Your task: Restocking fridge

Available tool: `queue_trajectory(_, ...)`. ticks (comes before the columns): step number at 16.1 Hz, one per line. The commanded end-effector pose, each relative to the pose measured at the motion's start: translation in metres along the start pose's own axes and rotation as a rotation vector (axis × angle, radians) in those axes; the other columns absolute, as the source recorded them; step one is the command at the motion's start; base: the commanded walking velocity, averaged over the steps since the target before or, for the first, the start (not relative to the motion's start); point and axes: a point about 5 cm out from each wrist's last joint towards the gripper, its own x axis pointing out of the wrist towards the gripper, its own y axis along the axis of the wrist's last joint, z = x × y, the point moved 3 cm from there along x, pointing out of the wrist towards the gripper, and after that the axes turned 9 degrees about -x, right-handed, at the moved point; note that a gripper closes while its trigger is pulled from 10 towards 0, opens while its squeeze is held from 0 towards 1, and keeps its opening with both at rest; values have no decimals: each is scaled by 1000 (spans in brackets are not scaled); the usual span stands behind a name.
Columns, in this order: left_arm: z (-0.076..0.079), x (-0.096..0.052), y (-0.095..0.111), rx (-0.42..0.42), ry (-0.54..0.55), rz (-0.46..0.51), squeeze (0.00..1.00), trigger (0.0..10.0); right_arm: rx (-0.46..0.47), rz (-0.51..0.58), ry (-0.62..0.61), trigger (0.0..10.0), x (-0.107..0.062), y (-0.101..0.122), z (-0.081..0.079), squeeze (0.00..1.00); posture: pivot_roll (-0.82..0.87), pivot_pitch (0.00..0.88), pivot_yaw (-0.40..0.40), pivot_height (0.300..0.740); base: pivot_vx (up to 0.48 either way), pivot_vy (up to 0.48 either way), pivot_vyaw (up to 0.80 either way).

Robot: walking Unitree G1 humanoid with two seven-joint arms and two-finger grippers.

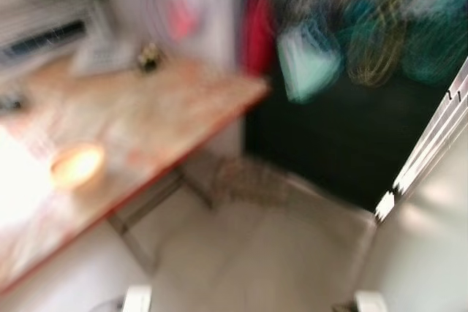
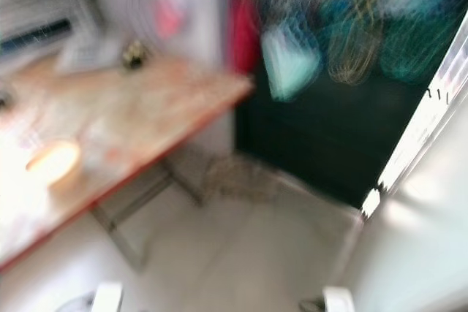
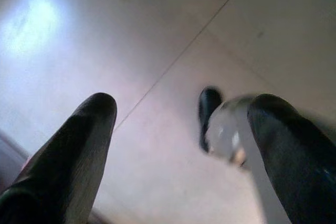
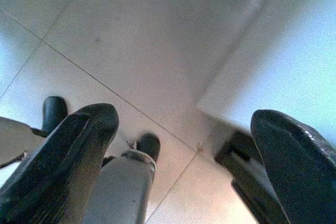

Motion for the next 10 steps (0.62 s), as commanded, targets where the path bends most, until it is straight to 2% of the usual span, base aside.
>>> queue_trajectory(1,1,0,0,3,-3,-3,0,10000,-3,-23,-1,10000,-2,-8,2,0,0,0,25,740,0,0,800)
queue_trajectory(10,0,0,3,-43,18,31,0,10000,-12,-16,14,10000,-1,-6,1,0,21,0,20,740,0,0,800)
